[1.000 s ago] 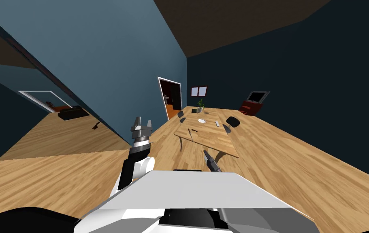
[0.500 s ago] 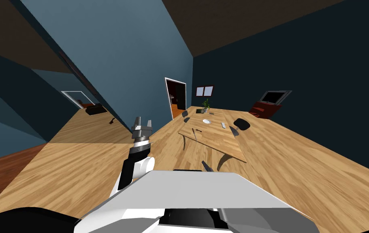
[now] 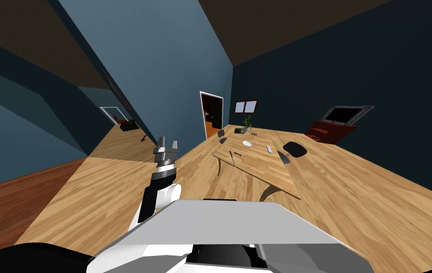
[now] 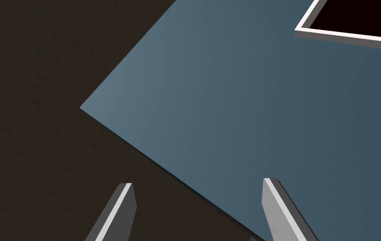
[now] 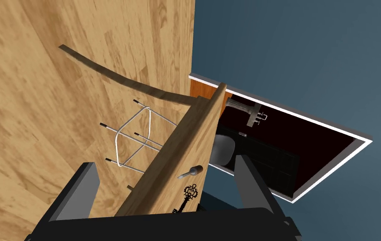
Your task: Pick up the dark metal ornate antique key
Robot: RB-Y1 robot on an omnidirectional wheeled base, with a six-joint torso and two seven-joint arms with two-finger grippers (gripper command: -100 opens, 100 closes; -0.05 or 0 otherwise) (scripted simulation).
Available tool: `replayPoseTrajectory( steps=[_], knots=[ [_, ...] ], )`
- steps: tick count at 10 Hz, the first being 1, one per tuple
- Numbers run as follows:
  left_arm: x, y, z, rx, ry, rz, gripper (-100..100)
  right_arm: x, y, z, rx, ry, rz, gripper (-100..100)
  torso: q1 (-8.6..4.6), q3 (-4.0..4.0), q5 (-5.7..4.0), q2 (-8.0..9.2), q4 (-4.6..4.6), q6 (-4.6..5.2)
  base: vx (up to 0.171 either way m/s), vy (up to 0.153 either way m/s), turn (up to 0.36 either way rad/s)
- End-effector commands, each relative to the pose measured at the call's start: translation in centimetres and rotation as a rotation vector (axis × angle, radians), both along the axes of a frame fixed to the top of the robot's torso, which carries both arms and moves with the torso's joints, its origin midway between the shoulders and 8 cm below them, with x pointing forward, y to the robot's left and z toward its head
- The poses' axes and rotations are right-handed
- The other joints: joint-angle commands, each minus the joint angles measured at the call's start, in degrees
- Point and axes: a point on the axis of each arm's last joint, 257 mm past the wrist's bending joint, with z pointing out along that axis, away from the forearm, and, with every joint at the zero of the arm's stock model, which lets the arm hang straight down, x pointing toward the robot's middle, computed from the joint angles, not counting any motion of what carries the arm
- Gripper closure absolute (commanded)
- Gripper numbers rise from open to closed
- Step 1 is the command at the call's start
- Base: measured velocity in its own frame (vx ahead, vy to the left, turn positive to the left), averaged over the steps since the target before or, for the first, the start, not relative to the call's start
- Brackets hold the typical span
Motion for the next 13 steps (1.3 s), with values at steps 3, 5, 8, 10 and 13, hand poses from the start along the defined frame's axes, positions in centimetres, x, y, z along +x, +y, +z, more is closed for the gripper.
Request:
replayPoseTrajectory(
  steps=[3,5,8,10,13],
  knots=[
    [0.0,0.0,0.0,0.0,0.0,0.0,0,-4.9,-1.5,-3.9,-0.086,0.096,0.062,-100,-0.02,0.0,0.0,-0.01,0.0,-0.04,0.009,0.03,0.119],
    [0.0,0.0,0.0,0.0,0.0,0.0,0,-8.4,-3.2,-6.0,-0.155,0.159,0.121,-100,0.01,-0.04,0.0,-0.07,-0.01,-0.05,0.029,0.043,0.26],
    [0.0,0.0,0.0,0.0,0.0,0.0,0,-11.5,-5.0,-7.6,-0.22,0.212,0.182,-100,-0.04,-0.05,0.0,-0.09,-0.01,-0.05,0.025,0.03,0.133],
    [0.0,0.0,0.0,0.0,0.0,0.0,0,-15.1,-7.7,-9.2,-0.295,0.276,0.242,-100,-0.08,-0.03,-0.02,-0.06,-0.01,0.02,0.025,0.027,0.152],
    [0.0,0.0,0.0,0.0,0.0,0.0,0,-18.2,-10.4,-10.2,-0.364,0.327,0.303,-100,-0.08,-0.04,-0.03,-0.07,-0.01,0.03,0.035,0.028,0.151]
  ],
)
